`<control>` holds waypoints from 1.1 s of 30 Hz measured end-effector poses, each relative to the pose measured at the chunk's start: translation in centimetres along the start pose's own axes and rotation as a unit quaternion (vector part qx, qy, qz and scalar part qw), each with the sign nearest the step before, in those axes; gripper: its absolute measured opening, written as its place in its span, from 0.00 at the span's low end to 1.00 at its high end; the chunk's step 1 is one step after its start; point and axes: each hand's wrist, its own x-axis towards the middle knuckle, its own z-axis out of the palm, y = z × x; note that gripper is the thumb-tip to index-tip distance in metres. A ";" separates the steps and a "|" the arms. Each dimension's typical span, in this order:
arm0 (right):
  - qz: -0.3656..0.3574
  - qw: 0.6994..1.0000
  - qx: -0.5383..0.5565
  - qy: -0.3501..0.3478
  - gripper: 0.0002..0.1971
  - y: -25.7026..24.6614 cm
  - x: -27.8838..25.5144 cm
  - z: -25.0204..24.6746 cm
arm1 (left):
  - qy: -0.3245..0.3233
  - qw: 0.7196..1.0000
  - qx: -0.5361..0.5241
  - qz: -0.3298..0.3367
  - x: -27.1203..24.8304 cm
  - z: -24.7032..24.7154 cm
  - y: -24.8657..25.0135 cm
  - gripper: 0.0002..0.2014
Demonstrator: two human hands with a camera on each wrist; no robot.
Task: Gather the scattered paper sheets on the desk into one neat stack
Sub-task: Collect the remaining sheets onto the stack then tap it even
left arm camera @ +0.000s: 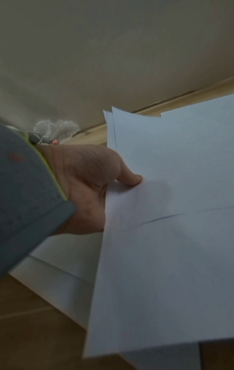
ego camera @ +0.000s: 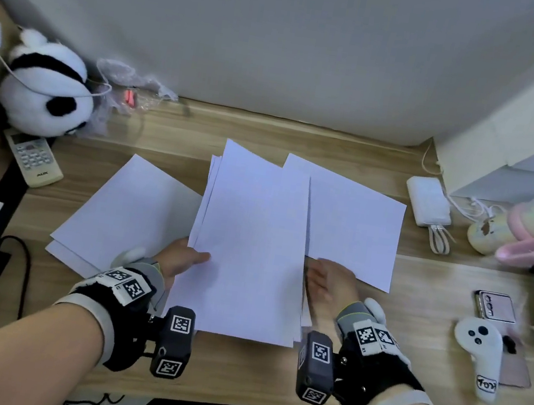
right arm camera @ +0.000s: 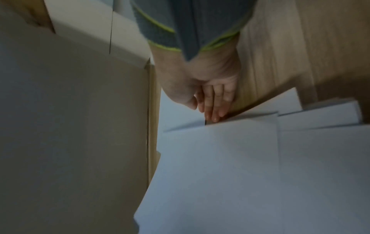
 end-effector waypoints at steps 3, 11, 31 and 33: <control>0.026 0.996 0.087 -0.004 0.19 0.3 0.1 -2.6 | 0.004 1.000 -0.013 0.009 0.4 0.0 0.6 0.20; 0.088 0.955 0.283 0.010 0.24 -0.6 0.7 -3.6 | 0.052 0.994 0.096 0.025 1.3 1.9 2.0 0.21; -0.429 0.890 0.118 0.100 0.13 -11.1 -6.3 -2.6 | -0.013 0.999 -0.003 -0.034 0.9 2.4 0.7 0.22; -0.444 0.889 0.101 0.048 0.13 -12.5 -8.2 -2.5 | -0.007 0.999 -0.029 -0.037 0.8 2.5 0.8 0.23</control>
